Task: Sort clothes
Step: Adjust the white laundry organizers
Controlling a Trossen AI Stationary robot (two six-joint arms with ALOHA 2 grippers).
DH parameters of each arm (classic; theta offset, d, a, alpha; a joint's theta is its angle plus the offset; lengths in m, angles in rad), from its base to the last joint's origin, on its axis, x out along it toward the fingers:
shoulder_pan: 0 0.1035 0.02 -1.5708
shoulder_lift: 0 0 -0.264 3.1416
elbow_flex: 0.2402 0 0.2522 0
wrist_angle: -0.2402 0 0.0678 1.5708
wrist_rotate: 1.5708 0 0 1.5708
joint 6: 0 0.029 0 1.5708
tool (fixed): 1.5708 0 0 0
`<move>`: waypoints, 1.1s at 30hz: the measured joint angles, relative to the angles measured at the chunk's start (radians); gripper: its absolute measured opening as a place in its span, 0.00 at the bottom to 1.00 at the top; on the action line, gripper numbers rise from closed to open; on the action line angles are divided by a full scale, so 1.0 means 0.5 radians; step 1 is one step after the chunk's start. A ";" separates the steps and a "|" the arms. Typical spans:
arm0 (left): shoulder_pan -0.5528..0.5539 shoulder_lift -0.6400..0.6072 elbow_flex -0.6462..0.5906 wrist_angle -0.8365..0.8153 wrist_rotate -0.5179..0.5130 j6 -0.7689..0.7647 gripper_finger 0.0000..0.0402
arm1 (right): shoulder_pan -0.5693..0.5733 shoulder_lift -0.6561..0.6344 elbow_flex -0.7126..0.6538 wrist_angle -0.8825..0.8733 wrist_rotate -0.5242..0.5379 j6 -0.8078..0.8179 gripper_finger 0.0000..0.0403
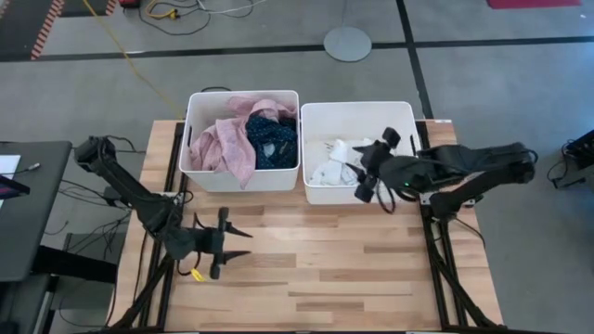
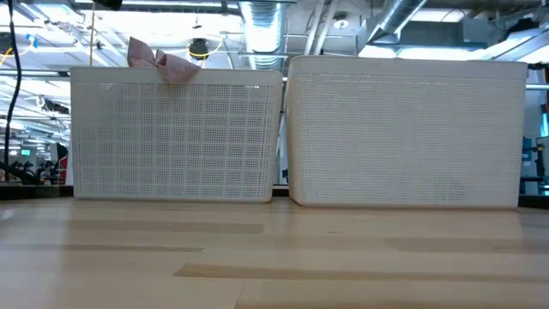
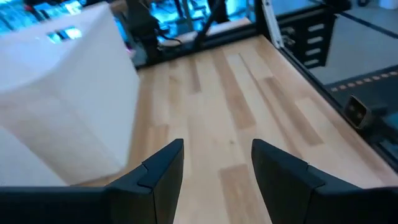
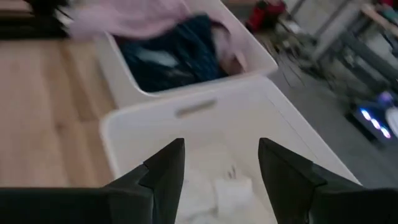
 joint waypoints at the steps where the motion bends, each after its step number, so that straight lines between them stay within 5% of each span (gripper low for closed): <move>1: 0.000 -0.017 0.000 -0.002 -0.029 0.026 0.46 | 0.036 -0.012 0.000 0.026 0.006 -0.020 0.54; 12: -0.178 -0.268 0.000 -0.033 -0.587 0.348 0.46 | 0.494 -0.115 0.000 0.043 0.285 -0.050 0.50; 21: -0.356 -0.604 -0.119 -0.248 -0.862 0.227 0.46 | 0.902 -0.123 -0.009 -0.136 0.511 0.154 0.48; 33: -0.476 -1.107 -0.594 -0.186 -0.903 -0.013 0.46 | 1.233 -0.169 -0.516 -0.043 0.713 0.630 0.48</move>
